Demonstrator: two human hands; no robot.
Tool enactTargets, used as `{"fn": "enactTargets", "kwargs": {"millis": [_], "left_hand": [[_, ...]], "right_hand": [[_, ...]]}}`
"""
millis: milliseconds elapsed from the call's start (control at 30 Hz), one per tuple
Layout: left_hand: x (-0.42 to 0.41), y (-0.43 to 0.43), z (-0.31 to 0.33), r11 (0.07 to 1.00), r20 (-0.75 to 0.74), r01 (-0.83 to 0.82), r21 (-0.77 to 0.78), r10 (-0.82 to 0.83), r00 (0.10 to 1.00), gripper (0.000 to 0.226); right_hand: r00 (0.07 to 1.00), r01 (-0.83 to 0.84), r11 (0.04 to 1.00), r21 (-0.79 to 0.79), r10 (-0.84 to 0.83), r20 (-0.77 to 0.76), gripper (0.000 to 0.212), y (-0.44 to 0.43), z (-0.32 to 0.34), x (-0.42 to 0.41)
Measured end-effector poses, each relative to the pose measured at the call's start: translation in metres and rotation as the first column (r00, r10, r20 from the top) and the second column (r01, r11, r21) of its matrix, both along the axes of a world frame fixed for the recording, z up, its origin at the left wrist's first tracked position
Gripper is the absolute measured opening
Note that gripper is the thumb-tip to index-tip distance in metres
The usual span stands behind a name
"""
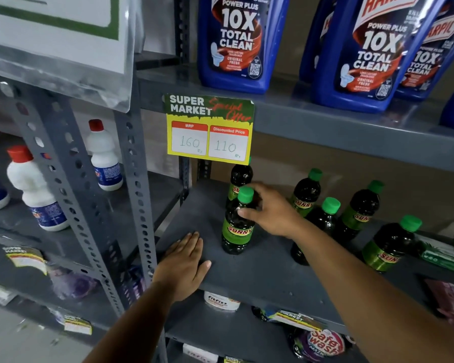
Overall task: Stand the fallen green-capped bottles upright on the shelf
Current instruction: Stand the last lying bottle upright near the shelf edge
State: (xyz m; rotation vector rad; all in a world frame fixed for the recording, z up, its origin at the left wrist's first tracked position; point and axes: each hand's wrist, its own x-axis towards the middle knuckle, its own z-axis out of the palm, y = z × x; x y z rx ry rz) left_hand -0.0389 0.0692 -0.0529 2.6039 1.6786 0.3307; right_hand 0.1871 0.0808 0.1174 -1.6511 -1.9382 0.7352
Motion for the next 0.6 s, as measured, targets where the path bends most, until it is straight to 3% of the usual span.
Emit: {"fn": "enactTargets", "kwargs": {"millis": [133,333,500,600], "left_hand": [[0.001,0.000,0.001,1.000,-0.011,-0.002,-0.003,0.002,1.000,0.093],[0.003,-0.001,0.002,1.000,-0.006,-0.007,-0.007,0.007,1.000,0.096],[0.001,-0.001,0.000,1.000,0.014,-0.015,-0.006,0.015,1.000,0.089],[0.000,-0.002,0.001,1.000,0.040,-0.010,-0.004,0.010,0.999,0.087]], "right_hand": [[0.994,0.050,0.997,0.059,-0.044,-0.097,0.060,0.002,-0.010,-0.004],[0.994,0.073,0.989,0.125,-0.062,-0.090,0.056,-0.002,-0.019,-0.007],[0.965,0.098,0.995,-0.015,-0.098,-0.243,0.084,-0.018,-0.054,-0.005],[0.957,0.152,0.988,-0.024,-0.153,-0.246,0.084,-0.018,-0.075,-0.008]]}}
